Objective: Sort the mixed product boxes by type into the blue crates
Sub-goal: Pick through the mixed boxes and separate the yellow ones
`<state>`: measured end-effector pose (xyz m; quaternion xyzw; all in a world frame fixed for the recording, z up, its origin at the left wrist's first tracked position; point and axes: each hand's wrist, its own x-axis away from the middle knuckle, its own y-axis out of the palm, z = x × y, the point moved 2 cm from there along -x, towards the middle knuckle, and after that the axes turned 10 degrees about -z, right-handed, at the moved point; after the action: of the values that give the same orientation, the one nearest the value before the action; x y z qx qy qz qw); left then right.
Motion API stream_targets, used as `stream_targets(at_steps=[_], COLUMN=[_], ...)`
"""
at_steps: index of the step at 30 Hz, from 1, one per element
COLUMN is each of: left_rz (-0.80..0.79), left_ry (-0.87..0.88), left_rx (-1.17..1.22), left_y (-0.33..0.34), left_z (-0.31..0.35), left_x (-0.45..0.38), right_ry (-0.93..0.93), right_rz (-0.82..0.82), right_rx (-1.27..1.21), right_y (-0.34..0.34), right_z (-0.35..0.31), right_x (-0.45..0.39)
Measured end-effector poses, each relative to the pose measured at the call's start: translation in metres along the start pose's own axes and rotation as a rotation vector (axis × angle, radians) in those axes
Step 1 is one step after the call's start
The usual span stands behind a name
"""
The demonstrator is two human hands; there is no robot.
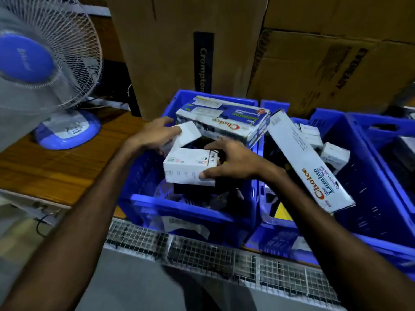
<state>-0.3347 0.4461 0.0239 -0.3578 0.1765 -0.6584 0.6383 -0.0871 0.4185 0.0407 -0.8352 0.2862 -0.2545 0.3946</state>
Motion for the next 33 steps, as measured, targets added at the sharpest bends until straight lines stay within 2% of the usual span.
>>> stream_targets(at_steps=[5, 11, 15, 17, 24, 27, 30, 33], left_rz=[-0.031, -0.058, -0.164, -0.166, -0.069, -0.031, -0.106, -0.273], left_ry=[0.023, 0.12, 0.259, 0.304, 0.449, 0.476, 0.483, 0.466], left_rx=[0.217, 0.467, 0.571, 0.533, 0.329, 0.066, -0.217, -0.483], left_y=[0.01, 0.036, 0.071, 0.091, 0.122, 0.137, 0.153, 0.168], left_z=[0.002, 0.031, 0.068, 0.085, 0.139, 0.161, 0.185, 0.203], left_x=[0.052, 0.097, 0.111, 0.114, 0.12, 0.121, 0.122, 0.115], right_ry=[-0.031, 0.019, 0.098, 0.139, 0.155, 0.274, 0.344, 0.349], right_rz=[-0.024, 0.145, 0.255, 0.293, 0.524, 0.598, 0.502, 0.194], right_rx=[-0.32, -0.491, -0.596, -0.669, -0.617, -0.458, -0.143, 0.068], right_y=[-0.007, -0.011, -0.017, -0.023, -0.052, -0.068, -0.087, -0.114], right_z=[0.002, 0.03, 0.067, 0.085, 0.145, 0.17, 0.186, 0.186], right_x=[0.063, 0.124, 0.17, 0.197, 0.282, 0.309, 0.317, 0.314])
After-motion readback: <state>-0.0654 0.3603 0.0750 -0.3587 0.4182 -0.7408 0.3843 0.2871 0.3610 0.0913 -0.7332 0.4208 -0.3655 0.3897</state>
